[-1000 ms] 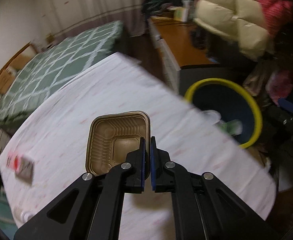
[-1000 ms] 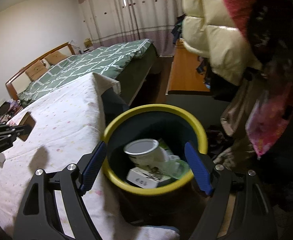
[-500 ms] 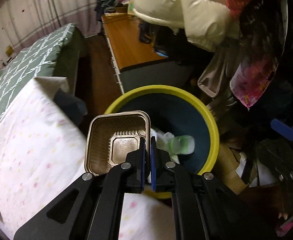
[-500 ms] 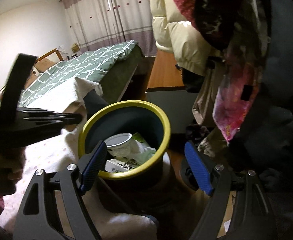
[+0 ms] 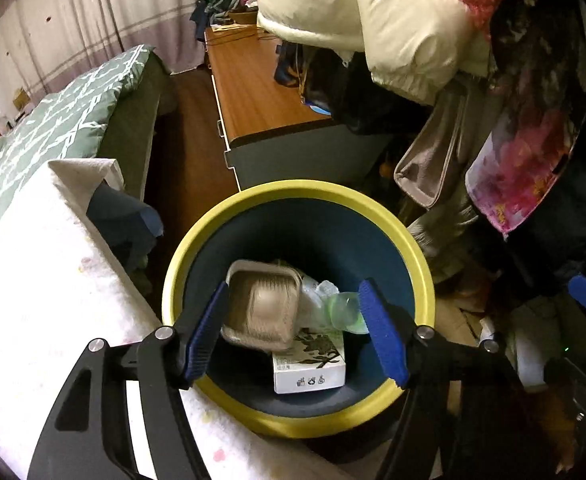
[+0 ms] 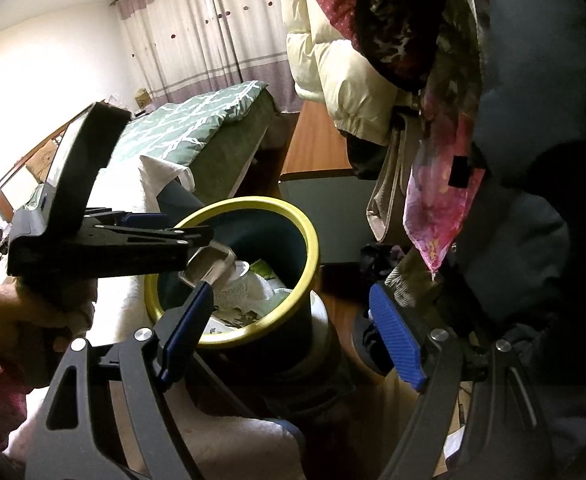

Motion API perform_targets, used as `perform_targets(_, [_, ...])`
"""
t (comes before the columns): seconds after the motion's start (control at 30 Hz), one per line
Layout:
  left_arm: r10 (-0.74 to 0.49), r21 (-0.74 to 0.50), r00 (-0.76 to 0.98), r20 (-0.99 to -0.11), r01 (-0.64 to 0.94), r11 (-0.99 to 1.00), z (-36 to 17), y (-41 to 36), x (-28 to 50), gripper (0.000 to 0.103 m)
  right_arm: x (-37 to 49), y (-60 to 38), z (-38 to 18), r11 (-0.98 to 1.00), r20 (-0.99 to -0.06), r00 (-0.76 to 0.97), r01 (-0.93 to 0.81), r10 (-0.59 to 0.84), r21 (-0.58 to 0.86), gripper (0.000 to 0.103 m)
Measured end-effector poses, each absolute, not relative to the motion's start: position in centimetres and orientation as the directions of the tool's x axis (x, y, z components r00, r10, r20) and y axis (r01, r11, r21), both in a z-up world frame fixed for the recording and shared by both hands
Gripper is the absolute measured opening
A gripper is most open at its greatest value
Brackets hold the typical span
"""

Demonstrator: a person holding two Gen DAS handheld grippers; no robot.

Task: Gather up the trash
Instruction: 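Carry the foil tray into the bin and open the left gripper, then grasp the white pill bottle lying on the sheet with the right gripper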

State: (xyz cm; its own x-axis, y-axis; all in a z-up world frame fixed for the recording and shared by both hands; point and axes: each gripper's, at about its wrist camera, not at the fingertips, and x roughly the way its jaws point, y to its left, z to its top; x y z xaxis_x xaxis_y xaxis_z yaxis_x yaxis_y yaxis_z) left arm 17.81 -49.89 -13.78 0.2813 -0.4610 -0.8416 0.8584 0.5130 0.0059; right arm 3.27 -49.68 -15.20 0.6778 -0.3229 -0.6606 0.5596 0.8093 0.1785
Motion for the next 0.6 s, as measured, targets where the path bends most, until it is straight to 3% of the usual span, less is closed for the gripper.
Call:
perform_targets(0.2, [-0.507,-0.035,0.337,-0.793,0.806,0.59,-10.3,-44.2,18.5,0.07,3.8,-49.3,-15.6,0.821,-0.676,0.669,0.546,-0.309,0.165,0.076])
perform_targets(0.27, [-0.512,-0.045,0.368,-0.776,0.778,0.627,-9.1,-41.6,18.7,0.08,4.3,-48.9,-16.0,0.832,-0.687,0.663,0.533,-0.296,0.156,0.076])
perform_targets(0.4, [-0.516,-0.072,0.466,-0.719,0.689,0.721,-6.3,-33.5,18.2,0.091,5.9,-47.6,-16.6,0.86,-0.705,0.662,0.488,-0.254,0.148,0.076])
perform_targets(0.6, [-0.448,-0.082,0.627,-0.637,0.523,0.849,-3.3,-21.4,16.4,0.098,9.3,-43.6,-16.2,0.917,-0.71,0.682,0.375,-0.176,0.132,0.076])
